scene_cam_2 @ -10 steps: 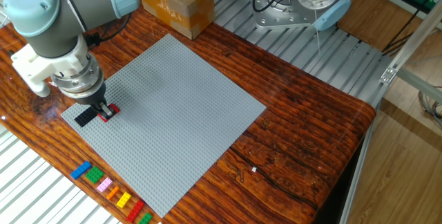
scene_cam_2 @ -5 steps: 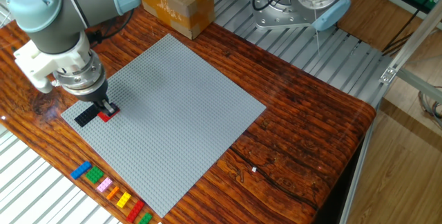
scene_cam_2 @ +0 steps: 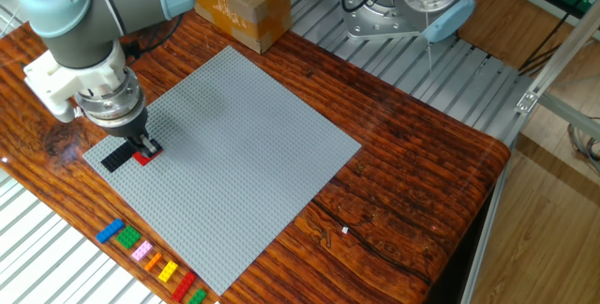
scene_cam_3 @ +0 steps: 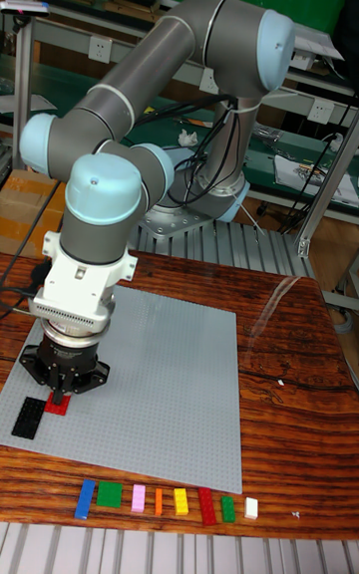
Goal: Build with small Lego blocks
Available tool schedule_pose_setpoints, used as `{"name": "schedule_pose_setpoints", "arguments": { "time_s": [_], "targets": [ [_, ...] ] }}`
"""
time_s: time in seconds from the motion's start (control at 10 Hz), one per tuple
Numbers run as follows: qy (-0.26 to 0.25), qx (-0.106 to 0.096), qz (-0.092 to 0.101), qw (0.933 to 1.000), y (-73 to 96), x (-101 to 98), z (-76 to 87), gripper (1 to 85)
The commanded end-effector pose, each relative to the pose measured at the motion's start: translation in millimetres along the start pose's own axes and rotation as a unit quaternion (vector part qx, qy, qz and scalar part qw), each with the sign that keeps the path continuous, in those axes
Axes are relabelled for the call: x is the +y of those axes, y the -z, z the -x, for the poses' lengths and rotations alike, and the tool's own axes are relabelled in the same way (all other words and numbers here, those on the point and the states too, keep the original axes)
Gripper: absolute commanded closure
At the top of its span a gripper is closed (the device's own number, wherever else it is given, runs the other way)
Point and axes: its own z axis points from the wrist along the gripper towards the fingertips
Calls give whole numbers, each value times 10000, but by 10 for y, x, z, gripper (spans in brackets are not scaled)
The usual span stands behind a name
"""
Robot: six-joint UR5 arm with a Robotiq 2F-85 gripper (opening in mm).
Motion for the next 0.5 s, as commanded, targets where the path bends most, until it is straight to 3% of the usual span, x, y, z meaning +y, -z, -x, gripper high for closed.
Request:
{"name": "schedule_pose_setpoints", "arguments": {
  "time_s": [0.0, 0.1, 0.3, 0.4],
  "targets": [
    [11, -162, 100, 9998, -40, 31, 71, 847],
    [6, -31, 11, 10000, 40, -20, 11, 847],
    [-1, -3, -14, 10000, 48, -34, -3, 847],
    [-32, 153, -76, 9998, 113, -56, -73, 847]
  ]
}}
